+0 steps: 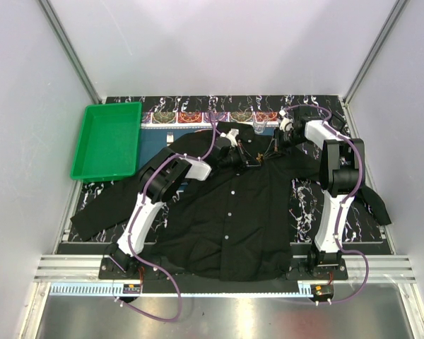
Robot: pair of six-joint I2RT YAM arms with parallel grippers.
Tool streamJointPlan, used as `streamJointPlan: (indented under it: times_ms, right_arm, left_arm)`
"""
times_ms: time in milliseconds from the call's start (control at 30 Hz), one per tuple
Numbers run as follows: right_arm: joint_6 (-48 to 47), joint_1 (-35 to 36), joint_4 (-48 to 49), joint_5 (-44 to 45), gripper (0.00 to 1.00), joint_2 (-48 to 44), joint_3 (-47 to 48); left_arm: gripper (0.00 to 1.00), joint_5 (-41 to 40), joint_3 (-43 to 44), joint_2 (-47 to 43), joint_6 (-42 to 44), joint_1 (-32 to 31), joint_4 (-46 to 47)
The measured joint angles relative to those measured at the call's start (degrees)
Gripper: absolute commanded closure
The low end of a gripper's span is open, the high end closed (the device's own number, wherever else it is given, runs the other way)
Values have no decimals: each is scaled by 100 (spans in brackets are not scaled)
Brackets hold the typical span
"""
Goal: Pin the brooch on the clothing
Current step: Pin the brooch to the clothes.
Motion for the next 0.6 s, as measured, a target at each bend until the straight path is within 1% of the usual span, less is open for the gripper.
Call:
streamJointPlan:
  times_ms: [267,300,400,500,600]
  right_arm:
    - [-33,-2,-31,15,100,-11,-131]
    - [-31,-2,-35,9,100,-15,-149]
    - [-31,-2,-33,-2,100,-33,-168]
    - [-28,-2,-33,-4,100,-79,-181]
    - [-15,-2,-33,-11,100,-136,-184]
  left_arm:
    - [83,17,-221,-90,-90,57,278]
    - [79,15,-223,-90,-98,61,282]
    - [73,11,-238,-92,-98,68,319]
    - [70,4,-245,-94,-94,72,330]
    - [70,-4,-264,-107,-68,74,350]
